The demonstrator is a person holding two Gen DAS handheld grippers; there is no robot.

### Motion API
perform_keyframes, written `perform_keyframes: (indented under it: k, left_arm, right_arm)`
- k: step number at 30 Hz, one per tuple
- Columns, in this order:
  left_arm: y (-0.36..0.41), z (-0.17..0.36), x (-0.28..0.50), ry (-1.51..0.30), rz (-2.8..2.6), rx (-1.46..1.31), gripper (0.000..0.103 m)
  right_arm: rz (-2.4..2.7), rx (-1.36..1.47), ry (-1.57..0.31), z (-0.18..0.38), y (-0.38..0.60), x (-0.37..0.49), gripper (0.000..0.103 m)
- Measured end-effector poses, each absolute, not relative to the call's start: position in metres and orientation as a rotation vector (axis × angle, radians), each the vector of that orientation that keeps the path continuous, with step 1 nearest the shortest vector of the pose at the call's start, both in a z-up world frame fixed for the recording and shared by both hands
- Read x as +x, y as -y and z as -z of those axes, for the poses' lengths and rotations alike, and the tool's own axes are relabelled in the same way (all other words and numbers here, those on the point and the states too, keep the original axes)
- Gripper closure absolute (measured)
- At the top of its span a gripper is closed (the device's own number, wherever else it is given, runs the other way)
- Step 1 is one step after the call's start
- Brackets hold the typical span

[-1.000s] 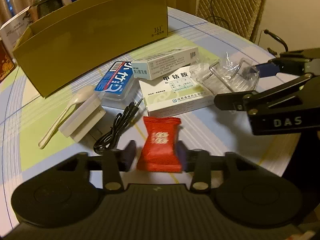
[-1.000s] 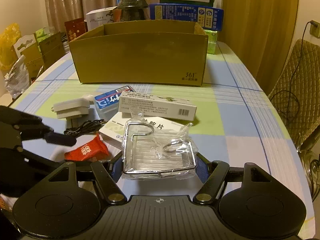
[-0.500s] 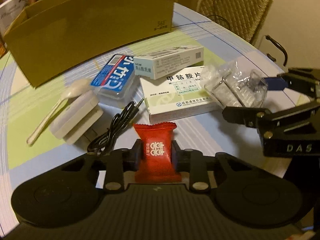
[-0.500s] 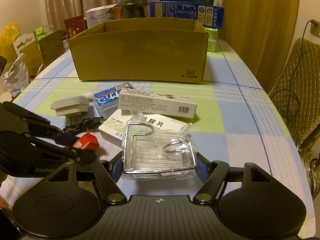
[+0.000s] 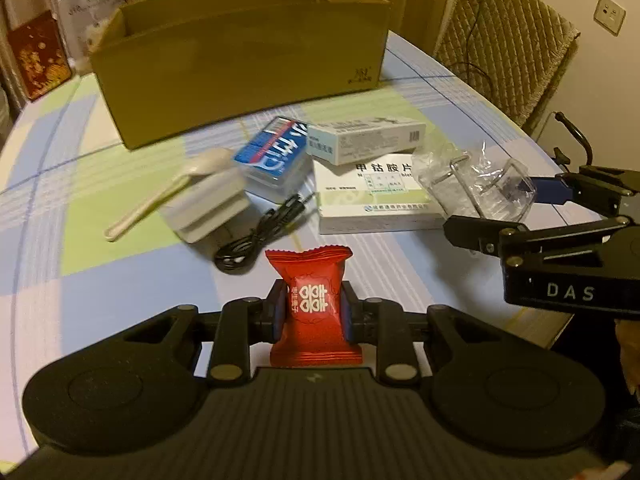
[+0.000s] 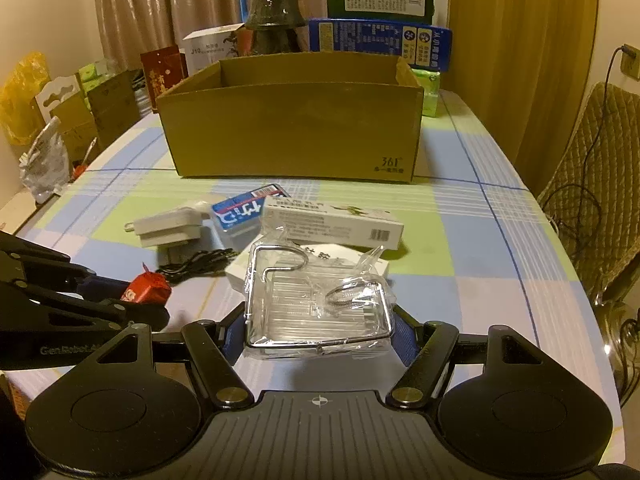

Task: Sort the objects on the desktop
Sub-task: 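Grasp the clear soap rack with right tool while left tool grasps red candy, then carry the soap rack and red candy into the cardboard box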

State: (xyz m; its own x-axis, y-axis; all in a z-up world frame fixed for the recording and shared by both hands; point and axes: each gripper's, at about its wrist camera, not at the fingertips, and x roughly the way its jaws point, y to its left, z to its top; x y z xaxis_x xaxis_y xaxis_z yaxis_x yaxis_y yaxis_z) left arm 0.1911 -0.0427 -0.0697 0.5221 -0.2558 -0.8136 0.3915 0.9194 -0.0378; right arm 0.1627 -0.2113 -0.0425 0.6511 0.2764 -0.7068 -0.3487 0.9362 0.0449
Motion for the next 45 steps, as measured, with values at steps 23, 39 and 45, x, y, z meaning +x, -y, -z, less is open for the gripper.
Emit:
perform_keyframes:
  k: [23, 39, 45]
  left_arm:
    - [0.019, 0.031, 0.165, -0.903, 0.310, 0.115, 0.081]
    - [0.016, -0.001, 0.207, -0.859, 0.319, 0.159, 0.081]
    - [0.019, -0.020, 0.245, -0.829, 0.335, 0.162, 0.081]
  right_arm:
    - [-0.390, -0.109, -0.764, 0.017, 0.197, 0.146, 0.035]
    - [-0.389, -0.123, -0.750, -0.005, 0.208, 0.189, 0.035]
    - [-0.399, -0.153, -0.726, -0.022, 0.210, 0.228, 0.035]
